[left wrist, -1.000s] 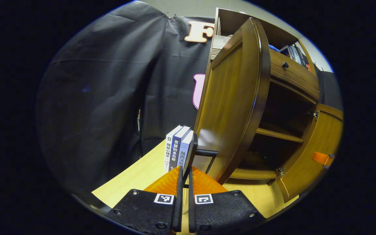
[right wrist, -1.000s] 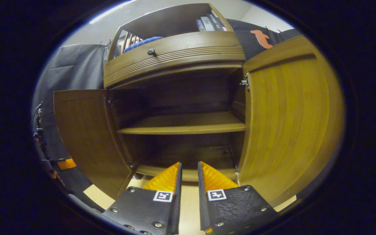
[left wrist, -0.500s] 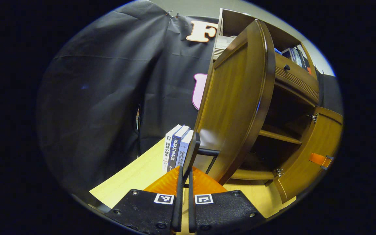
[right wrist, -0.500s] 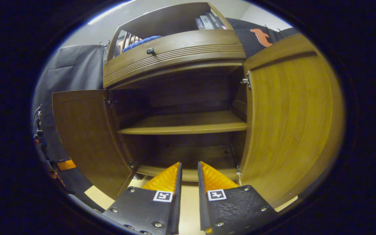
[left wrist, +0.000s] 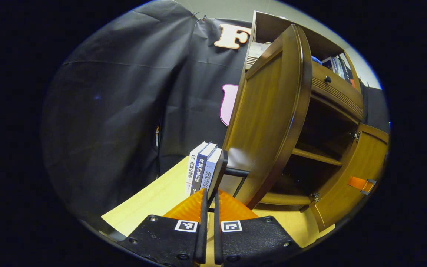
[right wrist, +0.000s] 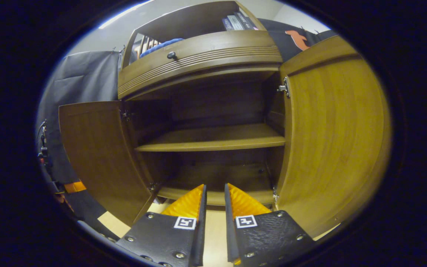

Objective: Open the right door of the double-door shoe cabinet with the right hand, and open the left door with the left hand.

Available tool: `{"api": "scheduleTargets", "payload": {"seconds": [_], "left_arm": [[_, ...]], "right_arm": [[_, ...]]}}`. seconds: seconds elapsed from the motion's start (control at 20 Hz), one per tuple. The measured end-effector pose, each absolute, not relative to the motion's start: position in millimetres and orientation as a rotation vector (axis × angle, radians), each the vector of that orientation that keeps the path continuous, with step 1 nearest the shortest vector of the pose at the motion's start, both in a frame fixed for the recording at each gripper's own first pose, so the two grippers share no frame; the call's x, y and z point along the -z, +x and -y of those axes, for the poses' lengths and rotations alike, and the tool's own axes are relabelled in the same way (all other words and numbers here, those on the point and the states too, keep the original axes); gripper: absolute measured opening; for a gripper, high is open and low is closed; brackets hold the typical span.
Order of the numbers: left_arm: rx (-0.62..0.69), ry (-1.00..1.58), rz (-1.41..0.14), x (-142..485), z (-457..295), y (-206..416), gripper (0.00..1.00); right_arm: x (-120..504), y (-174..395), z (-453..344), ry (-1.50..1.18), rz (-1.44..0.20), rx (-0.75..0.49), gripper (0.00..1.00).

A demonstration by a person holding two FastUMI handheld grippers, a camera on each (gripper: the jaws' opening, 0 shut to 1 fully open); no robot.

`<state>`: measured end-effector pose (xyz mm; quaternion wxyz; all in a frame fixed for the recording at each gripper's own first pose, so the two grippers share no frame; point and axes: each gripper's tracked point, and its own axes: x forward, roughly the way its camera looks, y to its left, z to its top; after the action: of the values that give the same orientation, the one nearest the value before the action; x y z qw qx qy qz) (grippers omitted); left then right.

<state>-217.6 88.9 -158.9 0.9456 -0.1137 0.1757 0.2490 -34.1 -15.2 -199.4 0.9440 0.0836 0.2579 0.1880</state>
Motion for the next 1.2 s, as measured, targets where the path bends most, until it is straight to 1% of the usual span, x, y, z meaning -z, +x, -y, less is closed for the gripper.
{"api": "scheduleTargets", "payload": {"seconds": [0.35,0.75,0.8,0.85,1.0,1.05,1.15,1.2], "left_arm": [[-0.505,-0.248,-0.347,157,-90,-220,0.09],[-0.535,-0.235,-0.347,156,-95,-225,0.09],[-0.540,-0.233,-0.346,155,-97,-226,0.18],[-0.544,-0.229,-0.345,156,-95,-231,0.10],[-0.562,-0.219,-0.348,155,-96,-233,0.10],[-0.565,-0.217,-0.344,153,-96,-233,0.13],[-0.580,-0.214,-0.342,153,-99,-236,0.13],[-0.593,-0.211,-0.338,152,-101,-239,0.04]], "right_arm": [[203,-33,15,0.174,-0.530,-0.387,0.24],[208,-35,13,0.170,-0.543,-0.400,0.24],[208,-35,13,0.170,-0.544,-0.401,0.24],[208,-34,13,0.170,-0.544,-0.402,0.24],[209,-33,13,0.170,-0.545,-0.405,0.24],[208,-33,12,0.171,-0.544,-0.407,0.24],[206,-34,12,0.171,-0.545,-0.411,0.24],[206,-34,12,0.171,-0.546,-0.413,0.24]]}}
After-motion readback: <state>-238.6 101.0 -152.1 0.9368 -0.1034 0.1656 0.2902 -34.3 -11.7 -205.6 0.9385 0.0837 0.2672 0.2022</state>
